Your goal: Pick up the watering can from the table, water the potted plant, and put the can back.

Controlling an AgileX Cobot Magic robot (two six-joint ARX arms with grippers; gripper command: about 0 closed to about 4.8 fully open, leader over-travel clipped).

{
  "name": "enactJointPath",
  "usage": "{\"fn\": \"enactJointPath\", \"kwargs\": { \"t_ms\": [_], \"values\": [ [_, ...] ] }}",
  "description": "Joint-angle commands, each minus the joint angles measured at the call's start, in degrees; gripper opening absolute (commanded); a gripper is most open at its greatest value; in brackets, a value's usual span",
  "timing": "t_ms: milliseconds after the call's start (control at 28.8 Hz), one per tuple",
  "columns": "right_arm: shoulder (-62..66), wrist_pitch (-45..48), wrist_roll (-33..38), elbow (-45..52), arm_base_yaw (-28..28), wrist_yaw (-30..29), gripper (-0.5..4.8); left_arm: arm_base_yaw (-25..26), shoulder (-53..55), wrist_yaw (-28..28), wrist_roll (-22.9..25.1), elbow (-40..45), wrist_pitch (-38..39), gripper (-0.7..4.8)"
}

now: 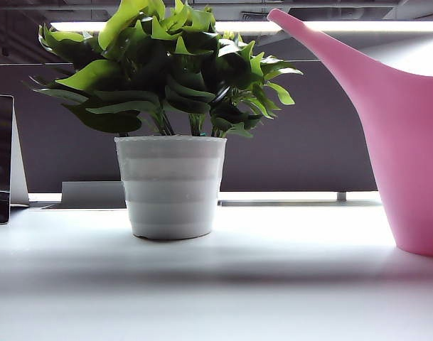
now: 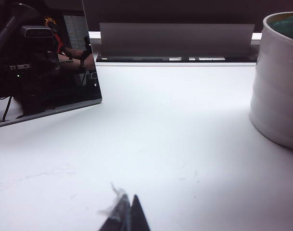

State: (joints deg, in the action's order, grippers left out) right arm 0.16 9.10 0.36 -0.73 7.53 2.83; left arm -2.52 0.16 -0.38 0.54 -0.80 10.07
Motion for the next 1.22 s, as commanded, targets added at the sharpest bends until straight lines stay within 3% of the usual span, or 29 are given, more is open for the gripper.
{"fn": "enactJointPath", "kwargs": {
  "t_ms": [35,1215],
  "values": [
    [0.0,-0.1,-0.4,-0.1,0.0,-0.2,-0.08,0.1,0.1,0.2,0.1,0.3,0.5,-0.05],
    [0.0,-1.5,-0.4,0.1,-2.1,-2.8,-0.08,0.1,0.1,0.2,0.1,0.3,0.5,-0.05]
  ]
}}
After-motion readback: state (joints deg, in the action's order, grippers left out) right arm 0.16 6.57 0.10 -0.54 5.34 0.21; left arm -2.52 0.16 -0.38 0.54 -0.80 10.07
